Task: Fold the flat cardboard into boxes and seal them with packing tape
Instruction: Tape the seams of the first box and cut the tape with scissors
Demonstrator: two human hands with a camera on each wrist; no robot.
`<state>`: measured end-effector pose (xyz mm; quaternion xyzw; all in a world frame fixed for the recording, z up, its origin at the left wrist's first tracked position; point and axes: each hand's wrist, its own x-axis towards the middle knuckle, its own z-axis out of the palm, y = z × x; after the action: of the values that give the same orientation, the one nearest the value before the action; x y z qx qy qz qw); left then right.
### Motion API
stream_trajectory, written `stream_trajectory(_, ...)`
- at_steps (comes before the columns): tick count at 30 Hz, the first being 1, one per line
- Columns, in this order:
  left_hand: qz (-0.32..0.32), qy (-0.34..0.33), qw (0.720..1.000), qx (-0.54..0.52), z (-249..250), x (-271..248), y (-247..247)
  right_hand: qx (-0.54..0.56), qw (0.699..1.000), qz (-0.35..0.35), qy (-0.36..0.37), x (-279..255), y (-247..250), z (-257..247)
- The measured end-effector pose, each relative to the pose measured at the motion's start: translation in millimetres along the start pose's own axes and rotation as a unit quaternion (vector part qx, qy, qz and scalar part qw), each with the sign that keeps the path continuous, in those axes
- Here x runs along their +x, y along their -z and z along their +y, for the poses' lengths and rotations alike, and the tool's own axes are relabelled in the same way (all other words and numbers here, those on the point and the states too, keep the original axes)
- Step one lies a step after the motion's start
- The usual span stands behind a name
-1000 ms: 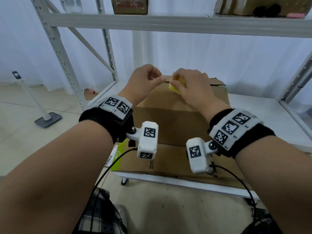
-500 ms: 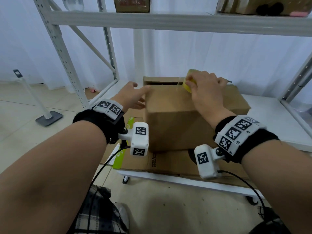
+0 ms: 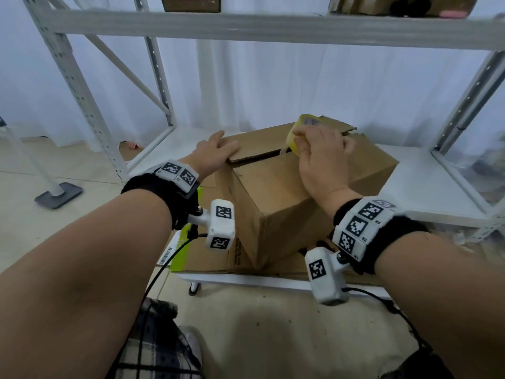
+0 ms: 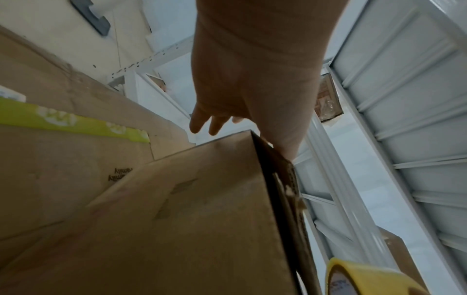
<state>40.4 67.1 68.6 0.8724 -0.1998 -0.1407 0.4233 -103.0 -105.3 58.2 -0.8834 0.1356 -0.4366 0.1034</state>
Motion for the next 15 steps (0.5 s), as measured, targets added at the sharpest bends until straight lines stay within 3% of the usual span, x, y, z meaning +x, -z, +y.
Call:
stream_trajectory(4,-0.016,0.014,0.999,-0.028,5.1,8.5,-3.8,-0.014,0.999,0.035,0.032,-7.0,-2.6,3.3)
stream_trajectory(8,-0.015,0.018,0.997,-0.071,5.6,10.0,-7.2,0.020,0.998,0.059,0.020,-12.0,-5.5,5.5)
stream_trajectory(15,-0.023,-0.024,0.998,-0.055,14.9,7.6,-11.1,0.036,0.994,0.102,-0.005,-11.2,-6.4,19.5)
